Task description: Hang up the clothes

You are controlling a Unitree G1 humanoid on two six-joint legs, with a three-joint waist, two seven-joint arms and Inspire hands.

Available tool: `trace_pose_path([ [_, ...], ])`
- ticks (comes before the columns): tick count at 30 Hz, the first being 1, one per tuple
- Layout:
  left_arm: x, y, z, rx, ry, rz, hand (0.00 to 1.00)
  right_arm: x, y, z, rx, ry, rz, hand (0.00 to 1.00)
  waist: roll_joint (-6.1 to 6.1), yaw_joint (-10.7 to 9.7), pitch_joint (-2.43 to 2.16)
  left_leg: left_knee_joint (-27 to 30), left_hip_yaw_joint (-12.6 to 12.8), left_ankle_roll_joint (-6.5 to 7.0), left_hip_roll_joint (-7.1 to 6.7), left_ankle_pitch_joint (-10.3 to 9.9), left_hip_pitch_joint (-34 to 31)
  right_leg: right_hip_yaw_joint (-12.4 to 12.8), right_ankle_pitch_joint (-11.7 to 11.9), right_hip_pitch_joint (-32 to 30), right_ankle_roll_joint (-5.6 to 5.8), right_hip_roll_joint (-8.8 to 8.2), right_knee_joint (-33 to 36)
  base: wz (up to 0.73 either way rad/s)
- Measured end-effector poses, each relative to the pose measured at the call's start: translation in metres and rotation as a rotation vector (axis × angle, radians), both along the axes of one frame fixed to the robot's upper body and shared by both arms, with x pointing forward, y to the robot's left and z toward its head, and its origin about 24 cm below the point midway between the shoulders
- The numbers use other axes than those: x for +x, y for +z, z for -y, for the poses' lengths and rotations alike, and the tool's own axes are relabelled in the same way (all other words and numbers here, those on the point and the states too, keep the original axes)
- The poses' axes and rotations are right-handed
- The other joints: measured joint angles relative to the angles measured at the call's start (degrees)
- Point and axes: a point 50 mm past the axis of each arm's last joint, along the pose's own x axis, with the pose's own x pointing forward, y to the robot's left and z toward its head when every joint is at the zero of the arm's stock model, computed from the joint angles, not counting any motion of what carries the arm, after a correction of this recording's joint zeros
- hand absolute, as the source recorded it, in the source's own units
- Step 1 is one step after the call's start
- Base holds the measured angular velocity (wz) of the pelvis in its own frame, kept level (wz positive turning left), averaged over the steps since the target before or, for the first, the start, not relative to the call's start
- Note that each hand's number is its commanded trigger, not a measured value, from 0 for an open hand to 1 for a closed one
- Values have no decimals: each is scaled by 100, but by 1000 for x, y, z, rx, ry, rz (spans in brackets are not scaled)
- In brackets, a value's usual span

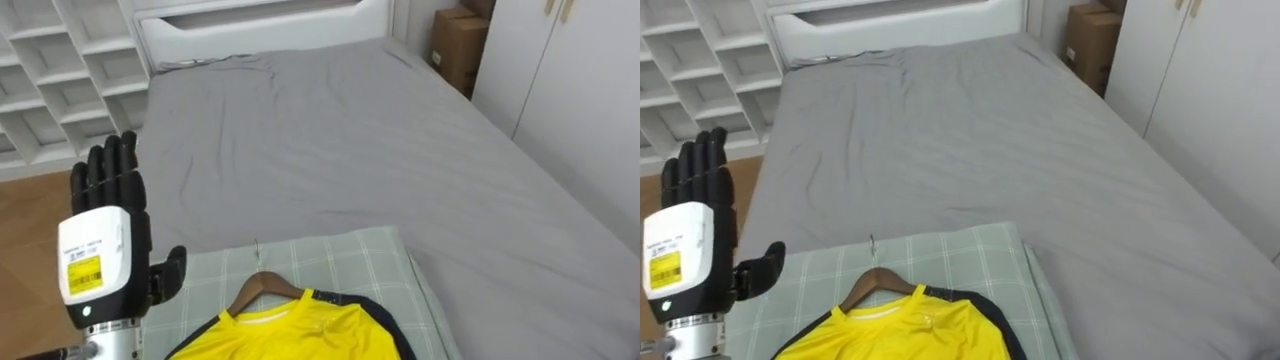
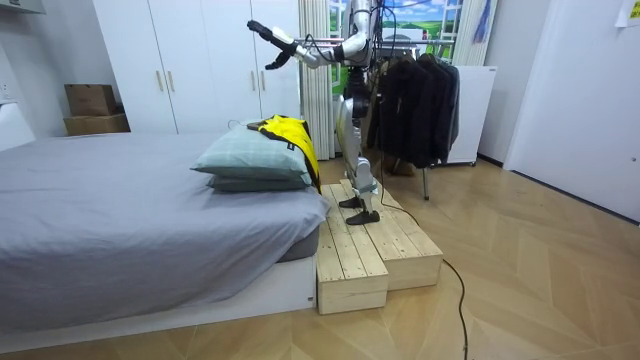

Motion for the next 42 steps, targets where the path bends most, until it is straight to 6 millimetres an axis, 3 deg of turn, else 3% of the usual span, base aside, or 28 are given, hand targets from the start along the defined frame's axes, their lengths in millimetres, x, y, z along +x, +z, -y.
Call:
trace_pose_path([
  [14,6,-6,7,94,-39,-131,0,0,-1,-4,22,-7,-9,0,-116,-75,20,-28,73,1,4,1,-58,73,6,-110,-9,39,3,-2],
  [21,3,-44,18,92,-95,-391,0,7,-1,-5,32,-4,8,0,-89,-102,6,-8,116,1,11,0,-95,38,14,-121,-9,4,8,-1],
  [28,-6,-72,30,-82,-128,-592,0,14,-1,-5,27,-25,24,0,-42,-207,-16,-6,115,1,12,1,-26,67,17,-85,-12,-2,20,0],
  [42,-9,-81,30,-121,-150,-699,0,15,-1,-5,26,-57,33,0,-94,-200,40,-13,114,1,11,1,-23,66,16,-72,-11,0,-3,0],
])
